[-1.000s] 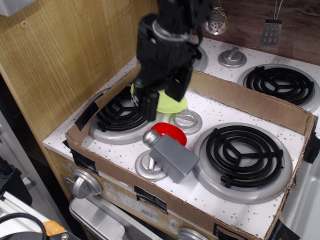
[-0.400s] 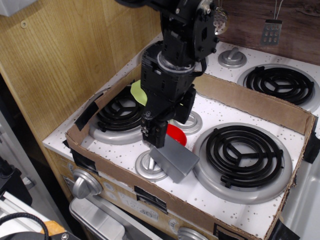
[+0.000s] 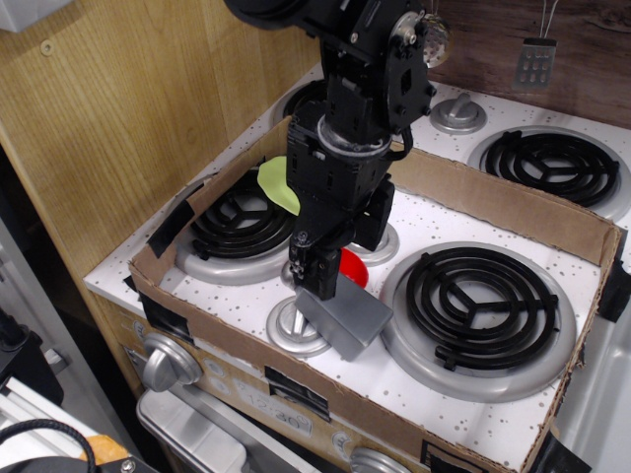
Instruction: Right pepper shaker
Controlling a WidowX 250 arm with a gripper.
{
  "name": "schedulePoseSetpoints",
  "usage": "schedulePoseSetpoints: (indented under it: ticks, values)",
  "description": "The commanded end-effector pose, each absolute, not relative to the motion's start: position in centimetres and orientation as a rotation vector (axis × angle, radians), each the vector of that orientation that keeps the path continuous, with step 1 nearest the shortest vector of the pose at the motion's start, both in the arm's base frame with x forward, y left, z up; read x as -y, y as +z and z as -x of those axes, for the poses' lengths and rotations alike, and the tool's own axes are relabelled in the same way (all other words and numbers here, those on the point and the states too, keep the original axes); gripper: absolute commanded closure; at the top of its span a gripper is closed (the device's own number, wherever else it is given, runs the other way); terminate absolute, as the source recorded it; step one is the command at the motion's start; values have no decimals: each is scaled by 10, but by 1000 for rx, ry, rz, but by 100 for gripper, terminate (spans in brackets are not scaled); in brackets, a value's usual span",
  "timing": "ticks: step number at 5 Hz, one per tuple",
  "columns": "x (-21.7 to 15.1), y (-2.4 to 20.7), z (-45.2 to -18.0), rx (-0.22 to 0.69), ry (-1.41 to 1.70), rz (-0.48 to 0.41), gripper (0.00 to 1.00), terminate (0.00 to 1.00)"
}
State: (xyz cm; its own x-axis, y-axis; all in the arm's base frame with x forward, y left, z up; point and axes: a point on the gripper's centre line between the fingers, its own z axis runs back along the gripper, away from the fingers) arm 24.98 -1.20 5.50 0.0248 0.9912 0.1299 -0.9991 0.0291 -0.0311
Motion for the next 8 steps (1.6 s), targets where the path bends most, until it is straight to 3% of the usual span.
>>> schedulePoseSetpoints:
  ticks: [1, 5, 6, 8]
  values:
    - [13, 58, -256, 119, 1564, -89, 0, 0]
    - [-4, 31, -251, 164, 1578, -29, 0, 0]
    - [-4, 32, -250, 178, 1568, -32, 100, 0]
    - [-3, 40, -249, 256, 1567, -33, 100, 0]
